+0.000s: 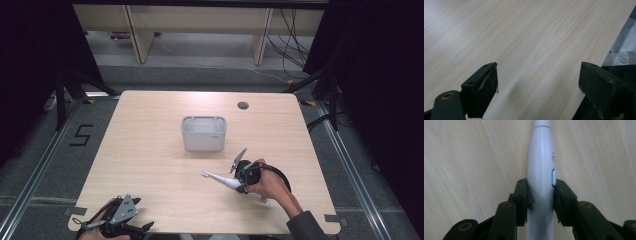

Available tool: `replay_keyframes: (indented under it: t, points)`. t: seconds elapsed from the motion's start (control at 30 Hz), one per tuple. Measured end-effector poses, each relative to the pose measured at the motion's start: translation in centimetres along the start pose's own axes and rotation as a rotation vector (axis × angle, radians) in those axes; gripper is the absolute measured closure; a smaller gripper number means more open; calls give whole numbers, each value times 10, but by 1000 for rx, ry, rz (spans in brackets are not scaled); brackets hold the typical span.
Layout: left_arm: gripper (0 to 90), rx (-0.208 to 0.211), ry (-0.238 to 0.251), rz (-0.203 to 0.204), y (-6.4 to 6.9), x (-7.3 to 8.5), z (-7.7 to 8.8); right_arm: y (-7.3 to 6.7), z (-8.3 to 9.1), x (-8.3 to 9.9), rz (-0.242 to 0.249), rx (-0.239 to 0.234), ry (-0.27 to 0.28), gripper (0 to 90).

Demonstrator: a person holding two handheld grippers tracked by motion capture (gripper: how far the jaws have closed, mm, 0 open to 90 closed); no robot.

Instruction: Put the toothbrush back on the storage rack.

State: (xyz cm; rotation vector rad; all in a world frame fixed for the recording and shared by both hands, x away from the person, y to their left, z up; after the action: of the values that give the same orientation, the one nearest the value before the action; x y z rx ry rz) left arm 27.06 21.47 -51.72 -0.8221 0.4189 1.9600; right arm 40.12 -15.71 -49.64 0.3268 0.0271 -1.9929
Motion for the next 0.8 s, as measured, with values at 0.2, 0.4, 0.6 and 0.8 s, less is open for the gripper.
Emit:
replay_keyframes:
  t: [0.2, 0.4, 0.6, 0.8]
  points:
    - [157, -2, 0, -1, 0, 0, 0, 3, 0, -1, -20, 3, -49, 663]
    - [157, 0, 7, 8, 1, 0, -1, 1, -1, -5, -3, 4, -72, 662]
    - [157, 3, 3, 7, 1, 0, -1, -1, -1, -9, 39, 38, -104, 662]
    - [157, 2, 10, 12, 1, 0, -1, 0, -3, -13, 79, 44, -118, 663]
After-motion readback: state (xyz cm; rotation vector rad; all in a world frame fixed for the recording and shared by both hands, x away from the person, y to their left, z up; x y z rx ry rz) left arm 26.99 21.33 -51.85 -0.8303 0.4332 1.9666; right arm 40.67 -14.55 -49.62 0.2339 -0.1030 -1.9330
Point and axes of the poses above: each handheld gripper's, and its own axes: z roughly backward along the jaws, x roughly out of its underside, y roughly to its right, the point moved 2 cm from there along -z, roughly forward along the jaws, and after that the axes turned 8 degrees about x, right-handed, at the moved point
